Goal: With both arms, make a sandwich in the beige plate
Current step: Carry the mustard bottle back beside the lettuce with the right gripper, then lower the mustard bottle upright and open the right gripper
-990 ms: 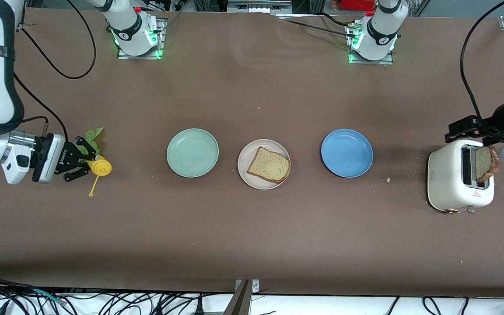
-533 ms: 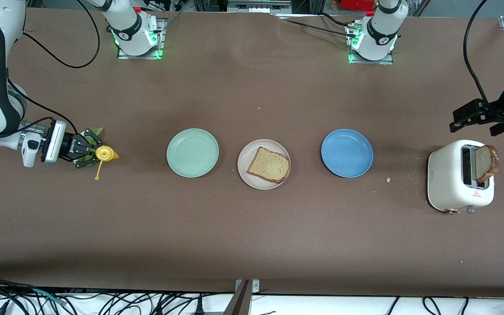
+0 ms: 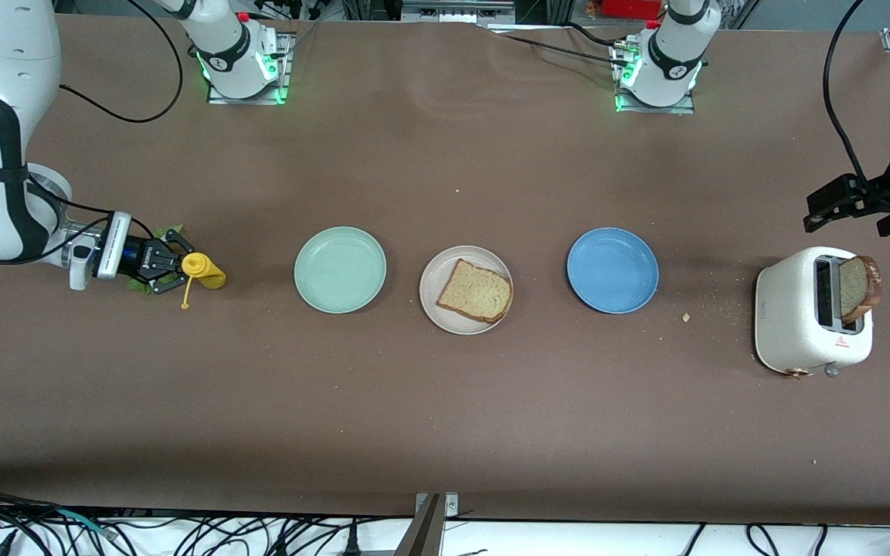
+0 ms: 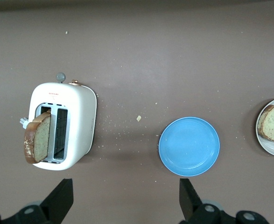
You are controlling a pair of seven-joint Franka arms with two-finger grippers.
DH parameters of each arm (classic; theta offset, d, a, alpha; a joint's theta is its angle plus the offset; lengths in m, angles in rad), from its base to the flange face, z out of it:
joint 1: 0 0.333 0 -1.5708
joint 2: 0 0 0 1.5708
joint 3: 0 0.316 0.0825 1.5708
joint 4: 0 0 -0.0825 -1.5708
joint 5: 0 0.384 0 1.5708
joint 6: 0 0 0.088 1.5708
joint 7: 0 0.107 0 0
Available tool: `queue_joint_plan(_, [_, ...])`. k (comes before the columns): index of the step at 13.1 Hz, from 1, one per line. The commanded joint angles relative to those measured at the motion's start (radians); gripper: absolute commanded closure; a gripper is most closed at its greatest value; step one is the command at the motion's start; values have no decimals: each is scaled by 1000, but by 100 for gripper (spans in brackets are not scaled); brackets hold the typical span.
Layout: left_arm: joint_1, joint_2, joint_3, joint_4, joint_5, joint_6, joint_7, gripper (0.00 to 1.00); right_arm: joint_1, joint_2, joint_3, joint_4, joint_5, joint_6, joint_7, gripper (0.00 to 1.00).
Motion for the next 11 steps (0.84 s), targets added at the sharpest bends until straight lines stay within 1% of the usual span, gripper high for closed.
queue_joint_plan(1, [29,-27,-12,-31,22,1,12,0,-30,10,3,-5,26,-58,-73,100])
queue_joint_plan(4, [37,-27,-12,-32,21,-14,12,0,-70,48,6,-8,48,-147,-139,100])
queue_joint_plan(7, [35,-23,-15,-41,19,-24,12,0,-93,102,10,-8,98,-215,-180,100])
queue_joint_plan(11, [29,-21,-18,-43,19,-25,10,0,-97,134,10,-8,118,-224,-177,100])
